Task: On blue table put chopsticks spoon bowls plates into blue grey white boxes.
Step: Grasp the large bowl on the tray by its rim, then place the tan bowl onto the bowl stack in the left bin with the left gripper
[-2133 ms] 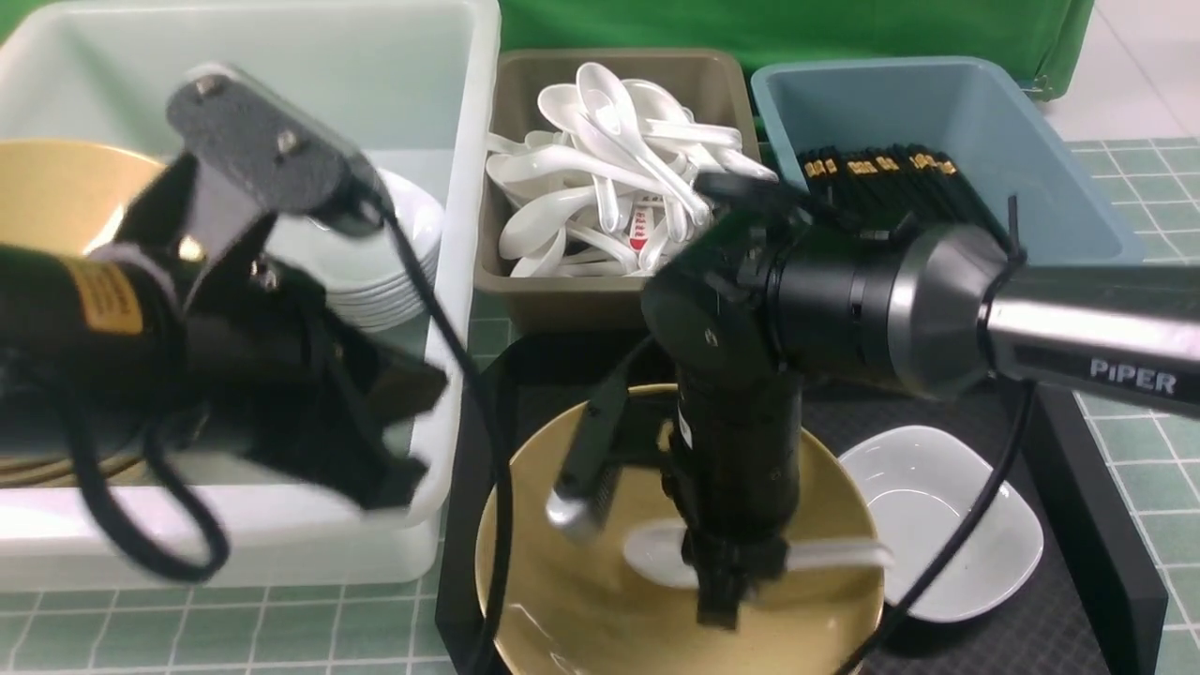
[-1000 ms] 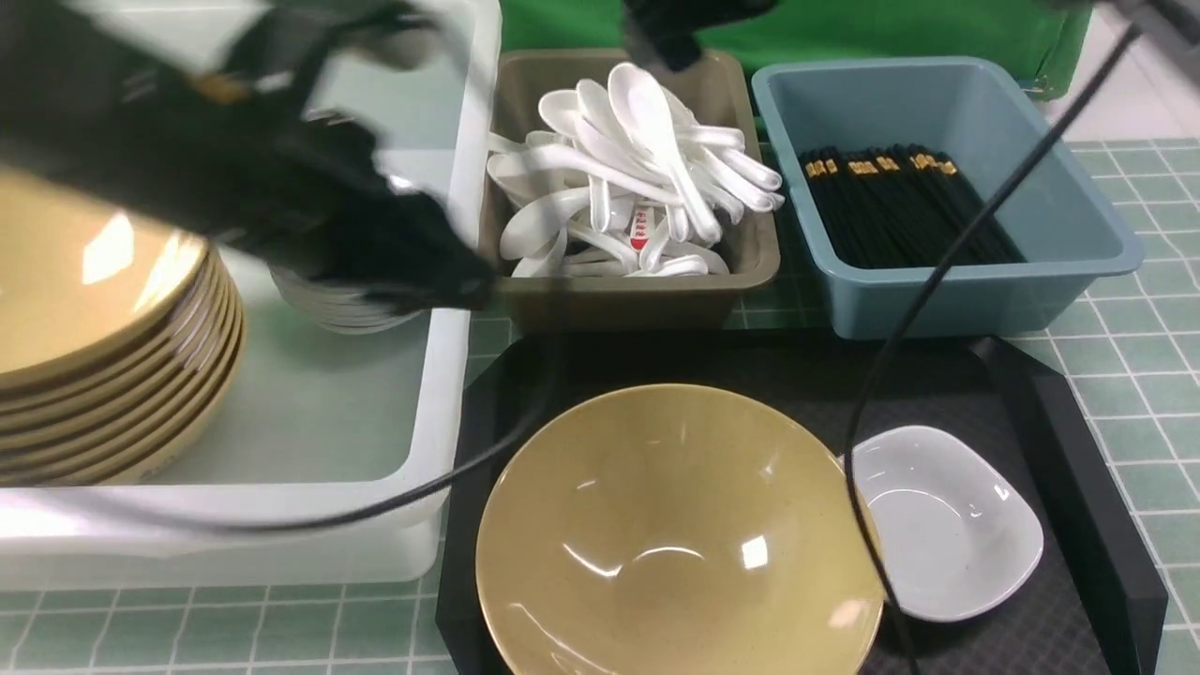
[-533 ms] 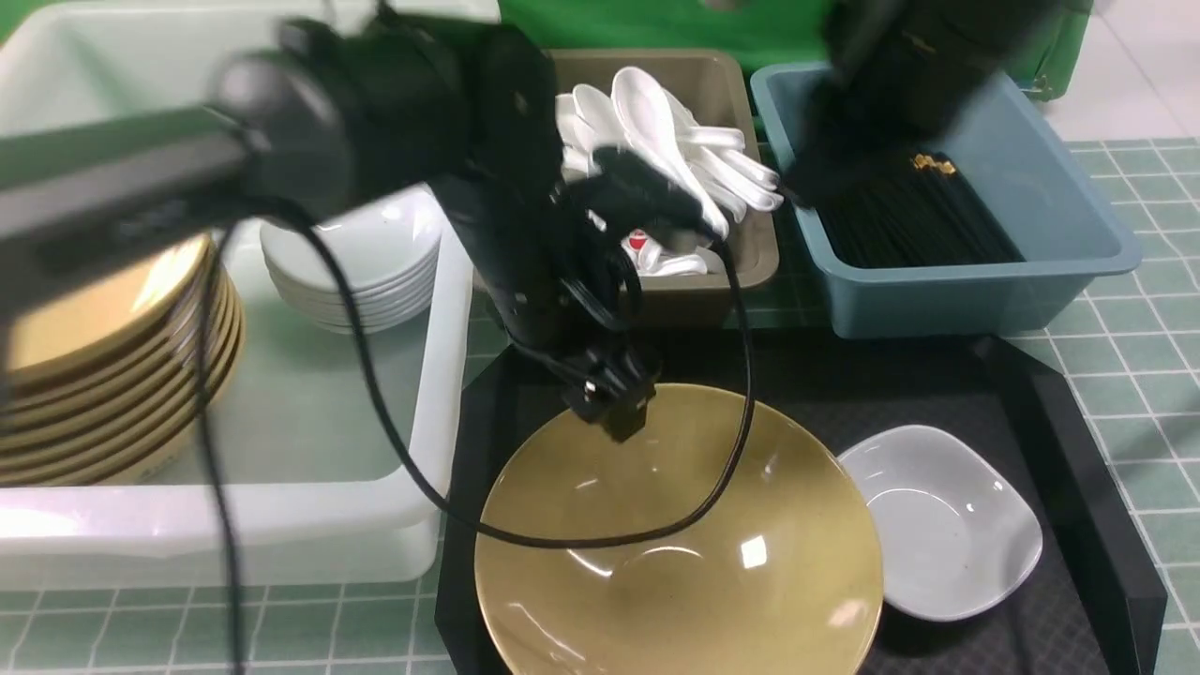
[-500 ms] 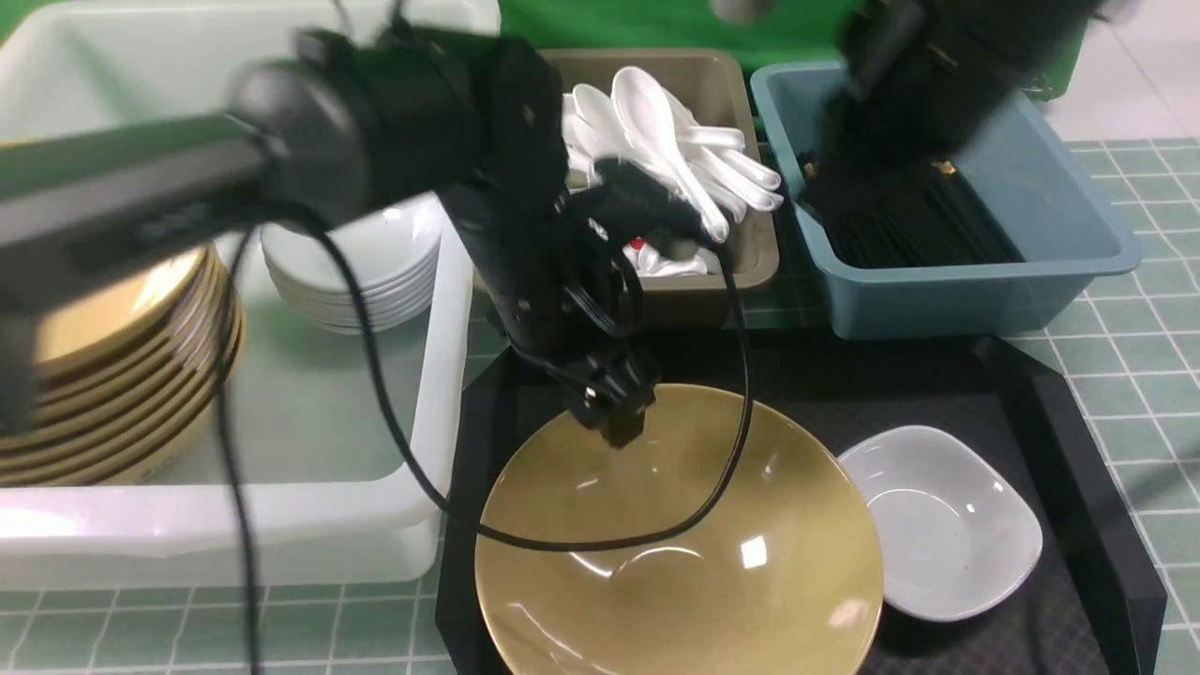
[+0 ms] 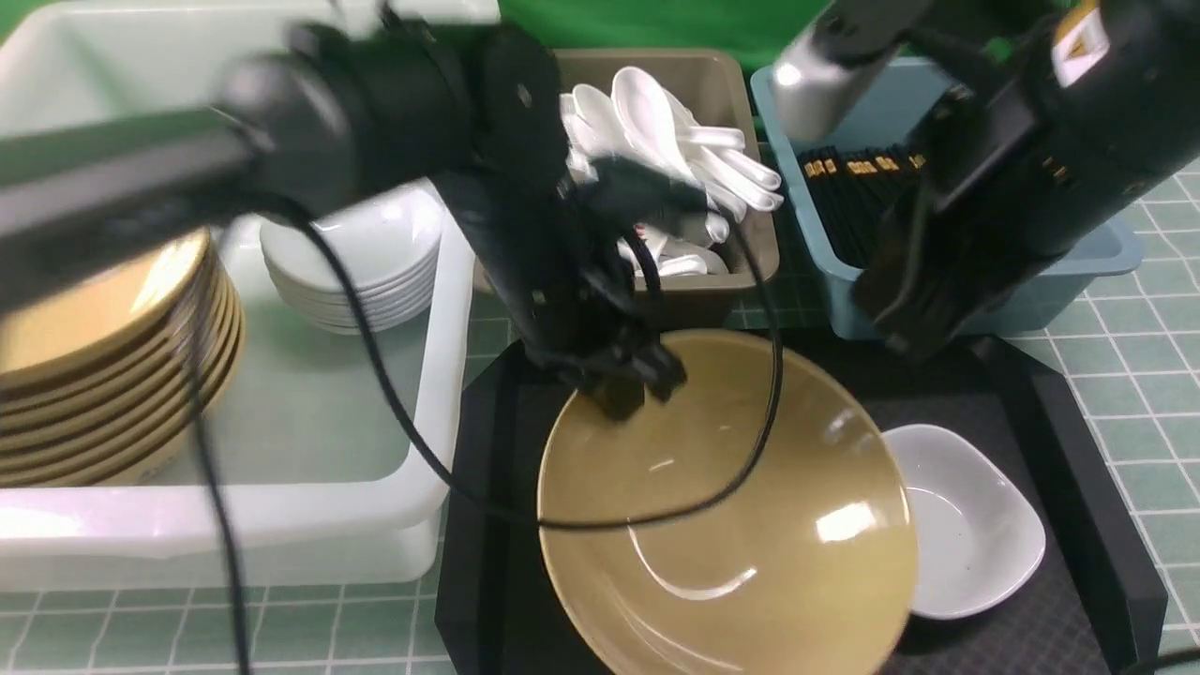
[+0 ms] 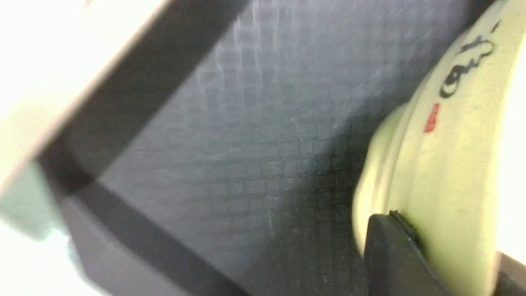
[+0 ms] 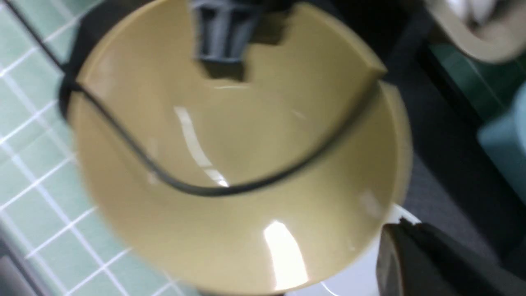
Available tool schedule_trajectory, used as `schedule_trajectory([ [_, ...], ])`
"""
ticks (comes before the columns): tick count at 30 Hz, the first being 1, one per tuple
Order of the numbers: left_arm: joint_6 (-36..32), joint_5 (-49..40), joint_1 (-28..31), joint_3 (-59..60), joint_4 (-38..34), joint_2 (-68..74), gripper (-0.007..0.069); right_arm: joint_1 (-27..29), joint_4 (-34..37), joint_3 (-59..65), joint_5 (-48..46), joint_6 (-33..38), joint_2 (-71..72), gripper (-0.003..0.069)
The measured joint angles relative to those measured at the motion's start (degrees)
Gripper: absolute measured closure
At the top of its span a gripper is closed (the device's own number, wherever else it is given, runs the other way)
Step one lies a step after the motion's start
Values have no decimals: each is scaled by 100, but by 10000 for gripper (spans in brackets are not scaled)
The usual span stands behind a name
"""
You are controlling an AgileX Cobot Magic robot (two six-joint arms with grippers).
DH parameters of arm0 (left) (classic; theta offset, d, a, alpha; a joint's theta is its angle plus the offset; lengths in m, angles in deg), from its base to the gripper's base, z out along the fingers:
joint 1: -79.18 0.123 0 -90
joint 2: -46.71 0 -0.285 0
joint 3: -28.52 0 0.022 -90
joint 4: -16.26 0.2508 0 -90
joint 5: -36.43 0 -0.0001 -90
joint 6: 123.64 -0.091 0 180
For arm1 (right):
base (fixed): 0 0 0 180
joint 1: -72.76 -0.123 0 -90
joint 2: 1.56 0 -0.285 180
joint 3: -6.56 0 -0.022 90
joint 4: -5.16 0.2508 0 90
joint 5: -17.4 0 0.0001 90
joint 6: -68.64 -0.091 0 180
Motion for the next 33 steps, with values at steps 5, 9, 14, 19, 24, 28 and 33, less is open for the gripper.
schedule_trajectory([
  [5, 185, -195, 331, 6, -57, -875, 618, -679, 5, -380, 91, 82, -5, 621],
  [9, 359, -429, 1333, 6, -454, -1957, 619, -1243, 11, -1091, 332, 147, -63, 621],
  [14, 661, -818, 3041, 6, -507, -2755, 619, -1718, 17, -1750, 394, 243, -415, 621],
  [19, 831, -883, 5505, 6, -532, -3118, 619, -1968, 29, -2070, 389, 425, -831, 621],
  [24, 1028, -438, 6497, 243, -388, -2964, 617, -1970, -4, -2082, 328, 660, -855, 621],
  [28, 1110, -309, 6453, 497, -203, -2660, 600, -1970, -57, -2082, 252, 687, -855, 621],
  [33, 1224, -176, 6413, 751, 52, -2258, 526, -1970, -114, -2082, 135, 693, -855, 621],
])
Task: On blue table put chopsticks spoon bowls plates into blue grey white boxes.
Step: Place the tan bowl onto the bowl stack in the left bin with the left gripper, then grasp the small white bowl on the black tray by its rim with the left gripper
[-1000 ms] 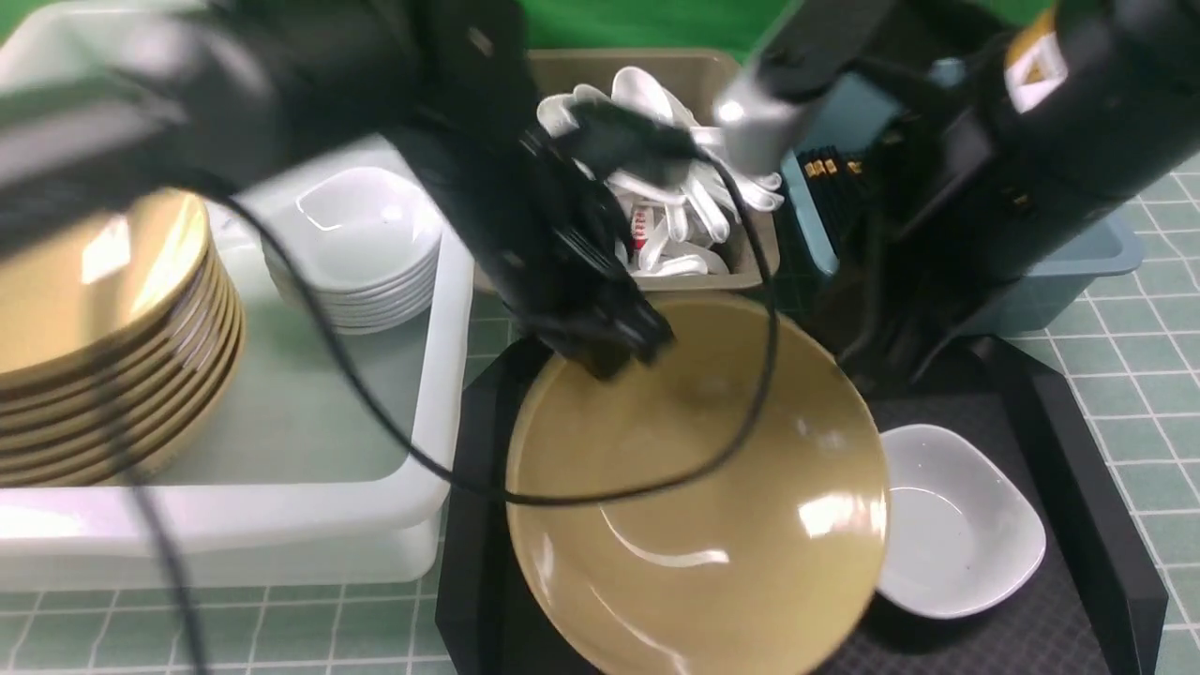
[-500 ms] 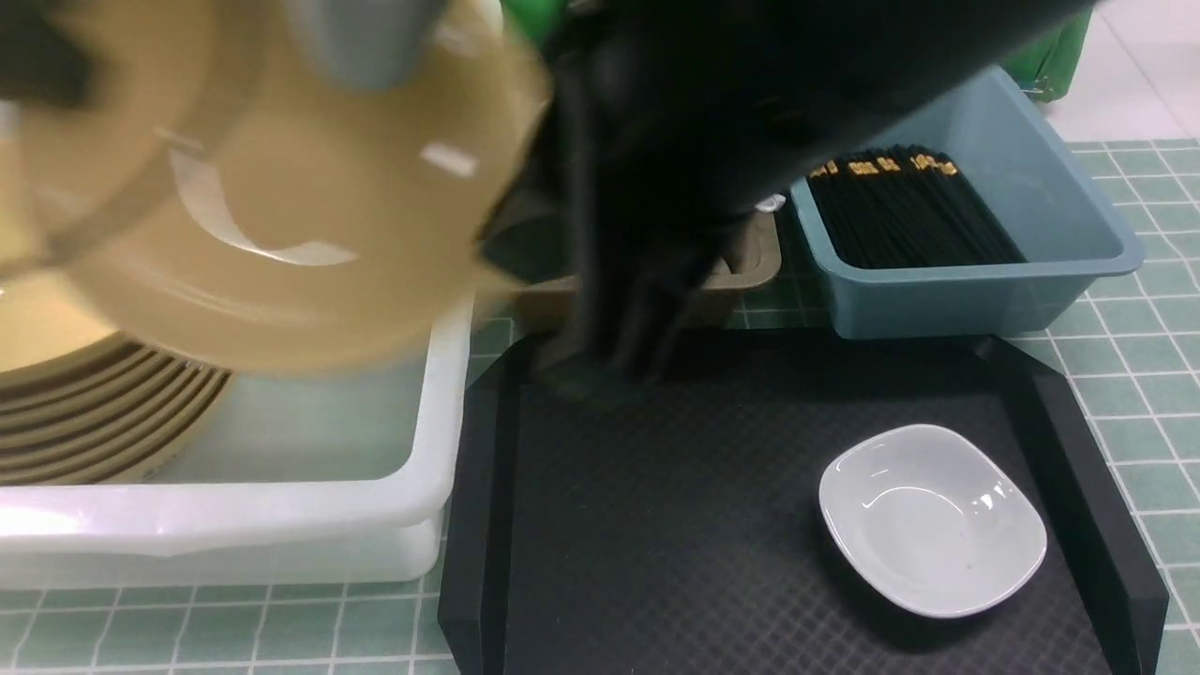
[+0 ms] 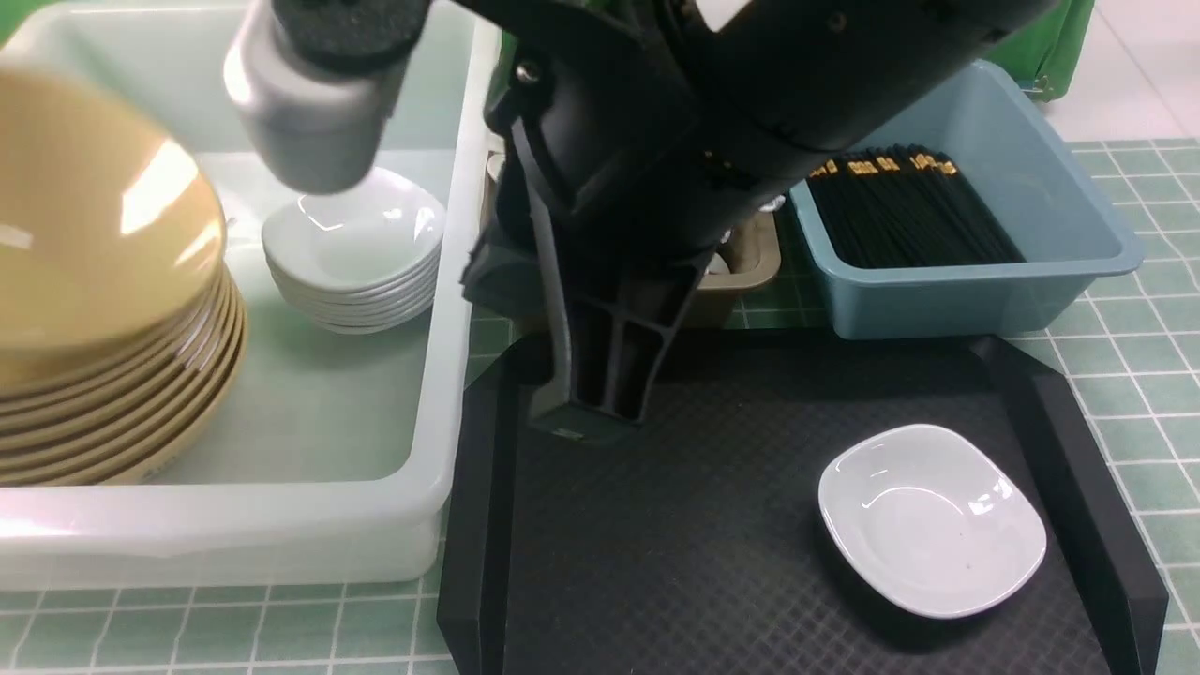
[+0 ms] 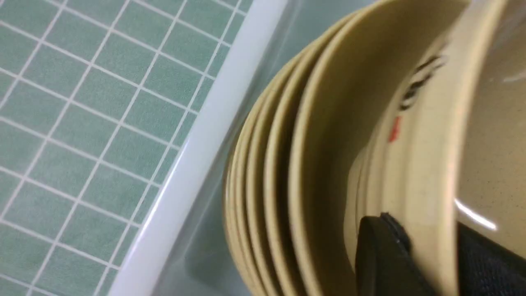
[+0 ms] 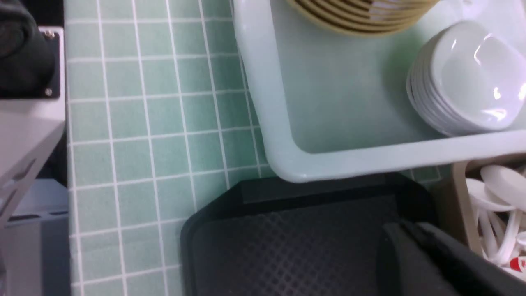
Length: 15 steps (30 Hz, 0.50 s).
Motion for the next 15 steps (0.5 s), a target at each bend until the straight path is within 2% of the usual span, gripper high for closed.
schedule_trajectory([
  [4, 2, 18, -12, 32, 182, 112, 382, 0, -11, 0, 0, 0, 0, 621],
  [8, 34, 56, -88, -48, 527, 26, 148, 0, -164, -6, -114, -7, 0, 621],
  [10, 78, 5, -169, -212, 690, -63, 62, 0, -278, -6, -171, -101, 0, 621],
  [11, 103, -61, -325, -428, 757, -169, 13, 0, -377, 0, -186, -223, 0, 621],
  [13, 152, -147, -703, -751, 758, -317, -22, 41, -489, 68, -188, -371, 27, 621],
  [15, 200, -267, -1488, -1049, 707, -519, -30, 184, -495, 248, -190, -554, 116, 621],
])
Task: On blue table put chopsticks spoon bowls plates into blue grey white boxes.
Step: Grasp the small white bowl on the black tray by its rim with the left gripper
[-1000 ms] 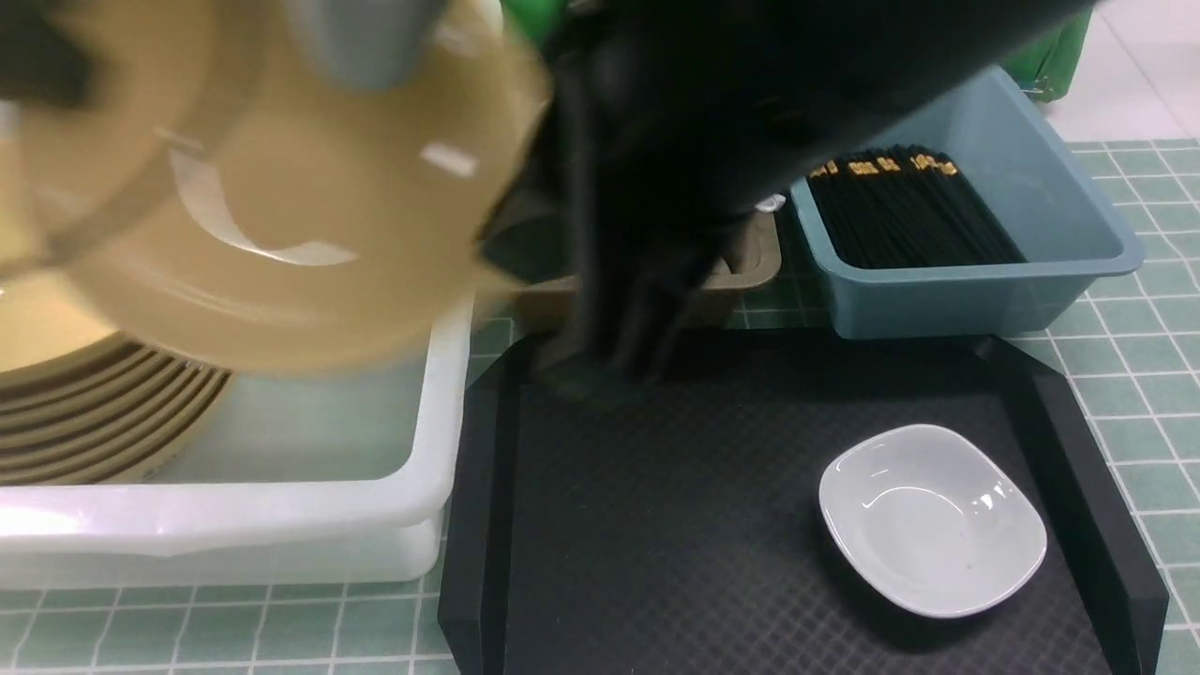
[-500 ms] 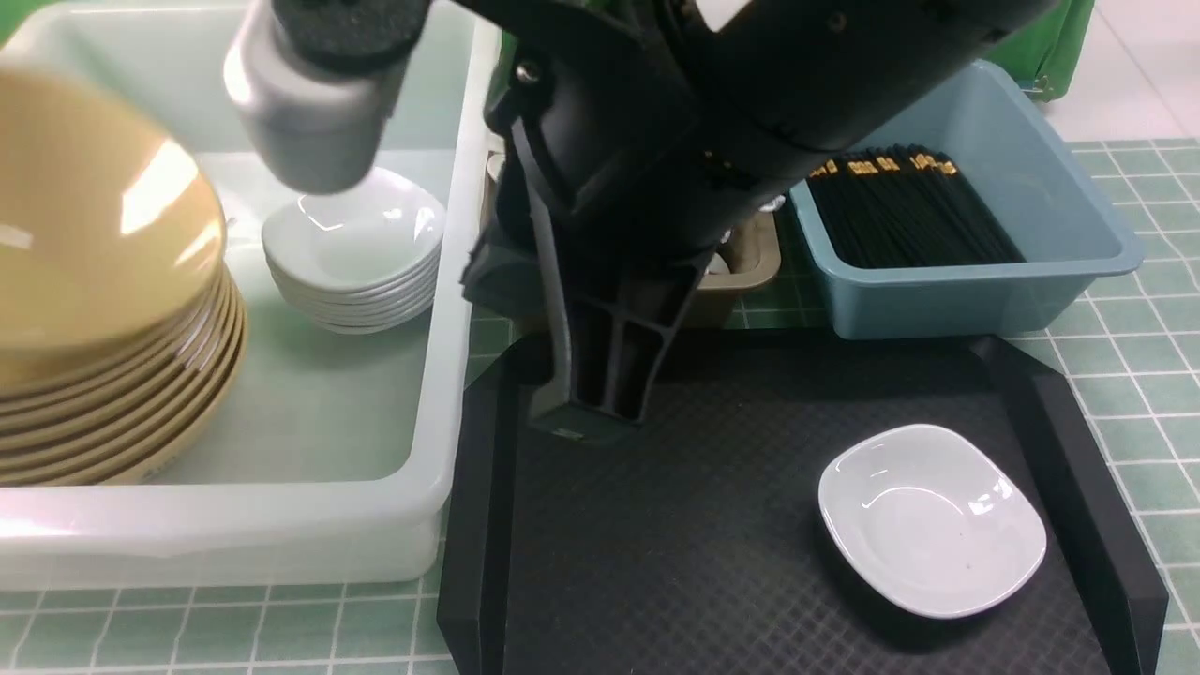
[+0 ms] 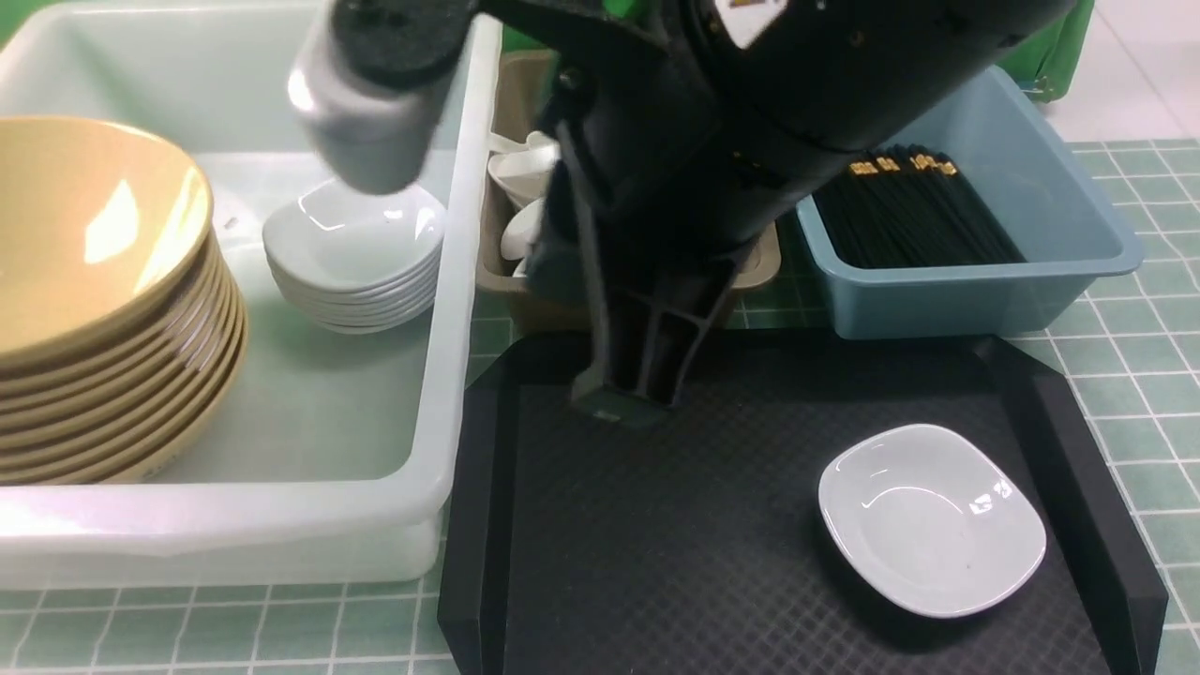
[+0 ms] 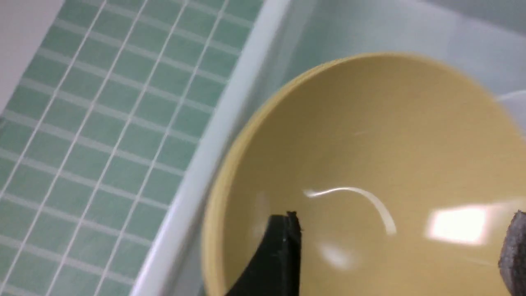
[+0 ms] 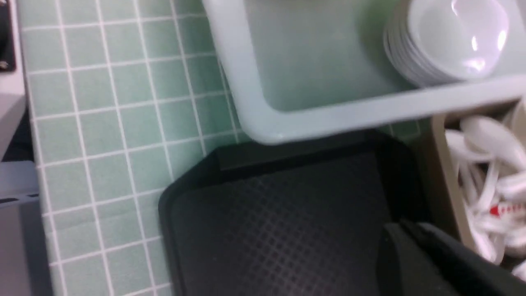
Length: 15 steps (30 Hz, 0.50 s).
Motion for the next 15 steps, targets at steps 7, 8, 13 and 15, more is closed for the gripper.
schedule_trajectory([
  [7, 199, -142, -3158, 308, -168, 71, 20, 1017, -44, 1438, 28, -566, 975, 621],
  [8, 283, -37, -3621, 452, -160, 204, 32, 1207, -54, 1727, 40, -638, 1155, 621],
  [13, 505, 798, -5233, 804, -136, 1110, 60, 1912, -77, 2916, 92, -963, 2098, 621],
  [15, 529, 1327, -5795, 810, -172, 1744, 62, 2197, -71, 3441, 101, -1039, 2513, 621],
])
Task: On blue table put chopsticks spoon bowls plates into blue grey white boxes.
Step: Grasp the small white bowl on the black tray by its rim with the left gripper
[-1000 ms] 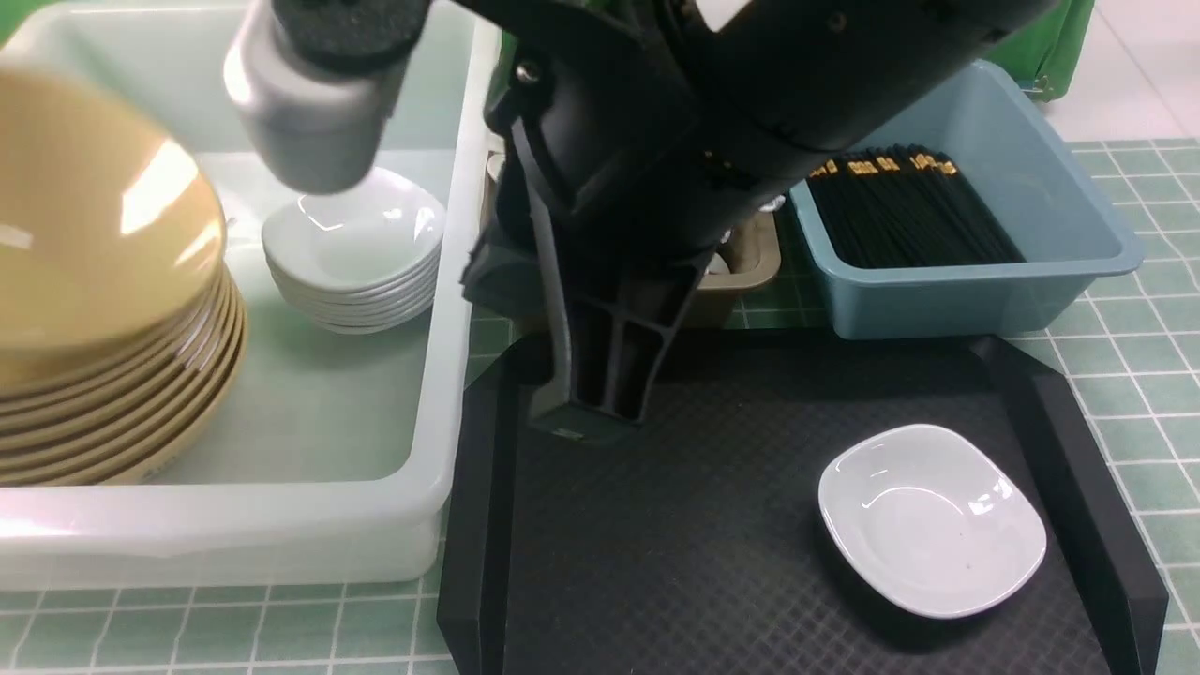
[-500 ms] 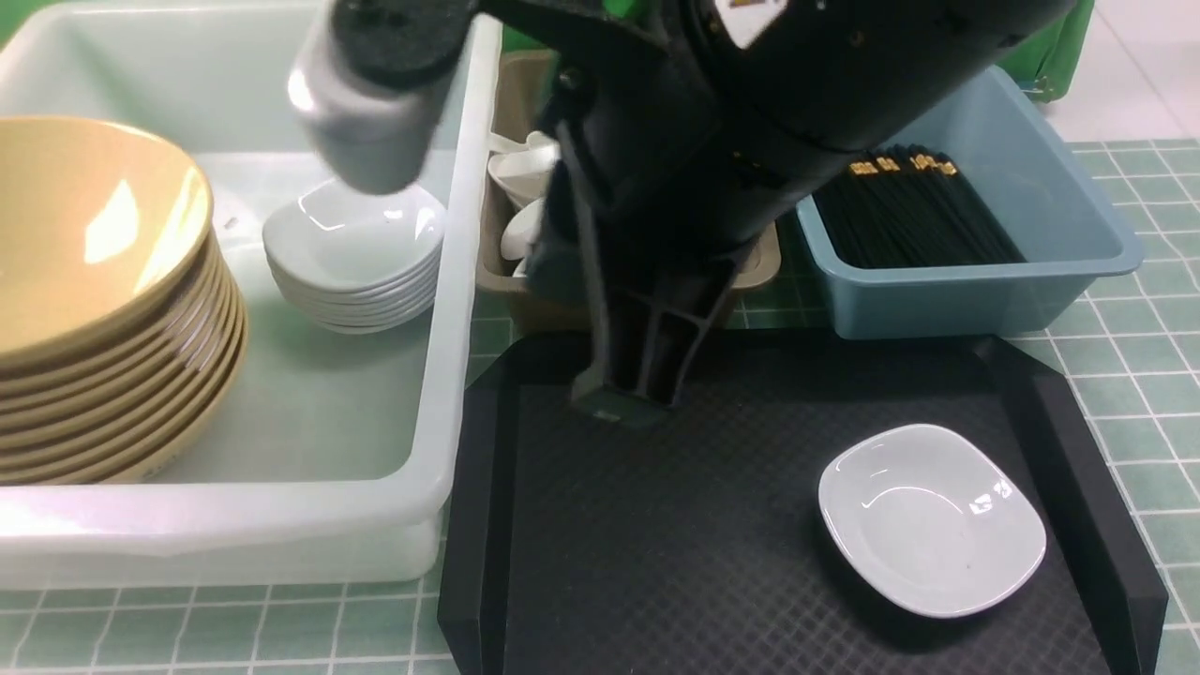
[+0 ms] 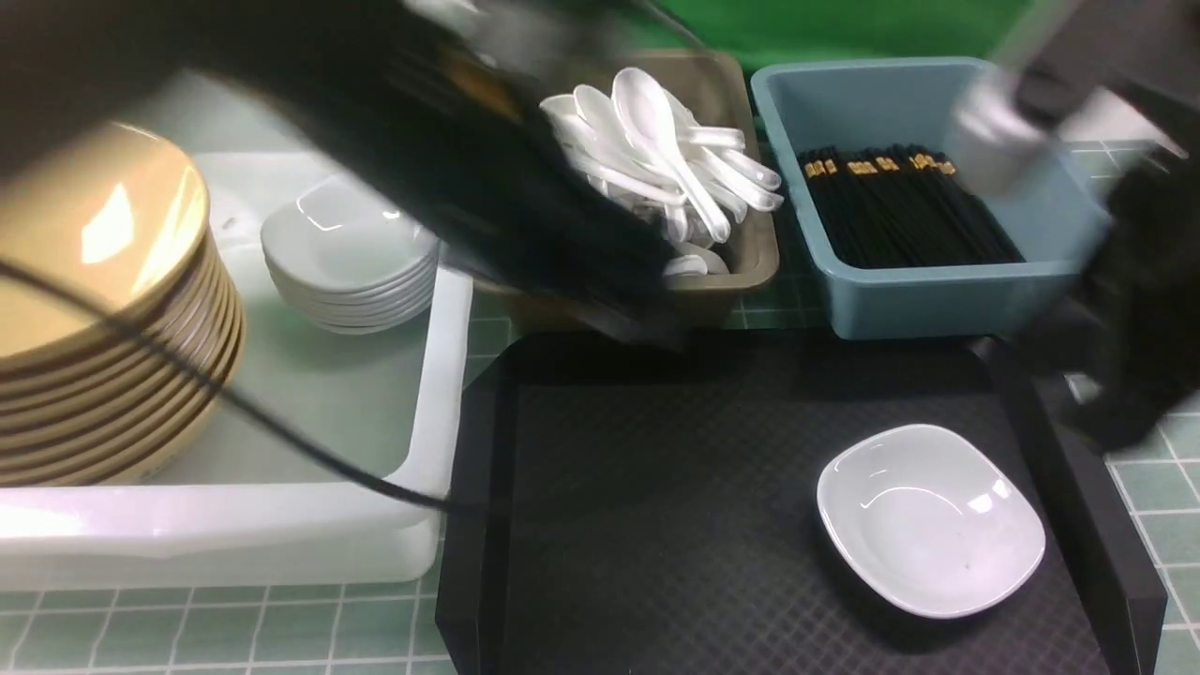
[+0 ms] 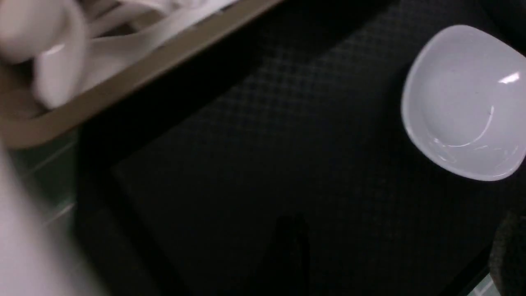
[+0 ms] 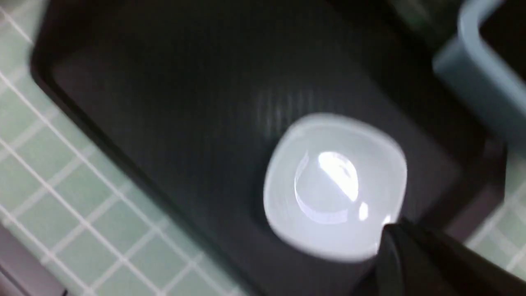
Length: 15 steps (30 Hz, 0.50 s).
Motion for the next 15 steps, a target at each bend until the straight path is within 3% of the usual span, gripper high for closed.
schedule_trajectory([
  [5, 49, 822, -552, -274, -297, 1322, 63, 521, 0, 952, 0, -96, 713, 621],
  [11, -74, 1260, -676, -769, -836, 2439, 69, 665, 6, 1394, 39, -101, 1155, 621],
  [15, -281, 1297, -710, -1078, -1150, 2995, 123, 665, 11, 1459, 98, -101, 1227, 621],
])
